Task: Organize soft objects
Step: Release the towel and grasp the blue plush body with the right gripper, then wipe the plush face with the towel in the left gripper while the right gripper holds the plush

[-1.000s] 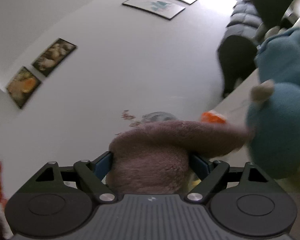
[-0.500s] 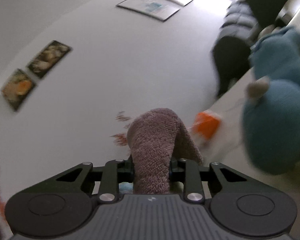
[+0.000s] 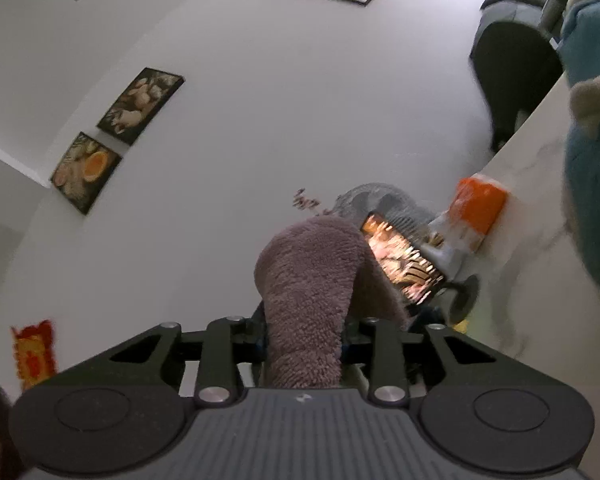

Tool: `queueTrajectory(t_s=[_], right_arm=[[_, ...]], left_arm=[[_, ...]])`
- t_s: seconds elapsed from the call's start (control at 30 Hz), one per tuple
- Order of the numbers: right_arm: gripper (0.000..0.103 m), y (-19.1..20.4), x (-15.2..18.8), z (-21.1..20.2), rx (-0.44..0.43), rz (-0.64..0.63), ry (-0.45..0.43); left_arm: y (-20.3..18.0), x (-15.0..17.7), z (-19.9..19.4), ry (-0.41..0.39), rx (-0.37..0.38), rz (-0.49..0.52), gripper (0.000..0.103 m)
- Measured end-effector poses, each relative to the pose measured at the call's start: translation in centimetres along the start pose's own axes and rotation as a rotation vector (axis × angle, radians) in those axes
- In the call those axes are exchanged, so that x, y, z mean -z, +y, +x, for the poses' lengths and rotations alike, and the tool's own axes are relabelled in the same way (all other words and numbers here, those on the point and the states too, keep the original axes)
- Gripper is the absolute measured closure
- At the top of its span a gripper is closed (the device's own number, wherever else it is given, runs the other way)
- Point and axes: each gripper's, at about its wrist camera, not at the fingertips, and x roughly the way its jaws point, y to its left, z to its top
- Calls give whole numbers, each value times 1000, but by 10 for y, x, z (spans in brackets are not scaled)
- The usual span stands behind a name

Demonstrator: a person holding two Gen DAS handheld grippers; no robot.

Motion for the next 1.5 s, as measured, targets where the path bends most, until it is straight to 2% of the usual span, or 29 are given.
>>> queueTrajectory(t_s=[0.03, 0.1, 0.17, 0.2, 0.27, 0.37, 0.43, 0.57, 0.6, 0.63, 0.67, 0.77, 0.83, 0.9, 1.03, 1.2, 1.37, 1.5], right_arm=[[65, 1, 1, -2, 30, -10, -12], [61, -1, 2, -6, 74, -17, -38], [56, -6, 3, -12, 97, -9, -65], [48, -8, 2, -15, 111, -7, -77], [40, -10, 2, -21, 163, -21, -101], [38, -13, 2, -29, 239, -34, -129], [38, -14, 2, -37, 300, -43, -170], [39, -6, 5, -47, 470, -126, -255], [40, -3, 7, -47, 522, -157, -274], [42, 0, 9, -46, 580, -196, -286], [45, 3, 10, -43, 630, -233, -294], [52, 9, 17, -31, 763, -342, -303], [53, 9, 21, -24, 816, -399, -290], [54, 6, 25, -18, 842, -426, -277], [54, 0, 29, -10, 857, -430, -259], [60, -4, 27, -16, 830, -399, -255], [62, -3, 22, -17, 817, -387, -259], [62, -4, 21, -17, 812, -383, -261]], left_arm=[[0, 0, 0, 1, -8, -6, 30], [2, 0, -1, 4, -40, -19, 61], [6, -1, 0, 7, -82, -40, 69], [7, -1, -1, 3, -99, -50, 76], [9, -2, -1, -11, -147, -53, 78], [5, -5, -2, -26, -253, -25, 80], [-2, -8, 0, -17, -387, 39, 81], [-27, -8, 32, 51, -768, 316, 82], [-32, -6, 40, 67, -840, 386, 82], [-36, -4, 47, 77, -874, 436, 82], [-40, -4, 52, 83, -875, 460, 82], [-48, -8, 61, 81, -811, 467, 82], [-48, -10, 66, 87, -787, 479, 82], [-43, -11, 73, 102, -796, 485, 82], [-24, -6, 77, 120, -833, 462, 82], [-15, -6, 63, 112, -856, 393, 82], [-10, -2, 57, 136, -945, 353, 83], [-13, -2, 53, 122, -951, 328, 83]])
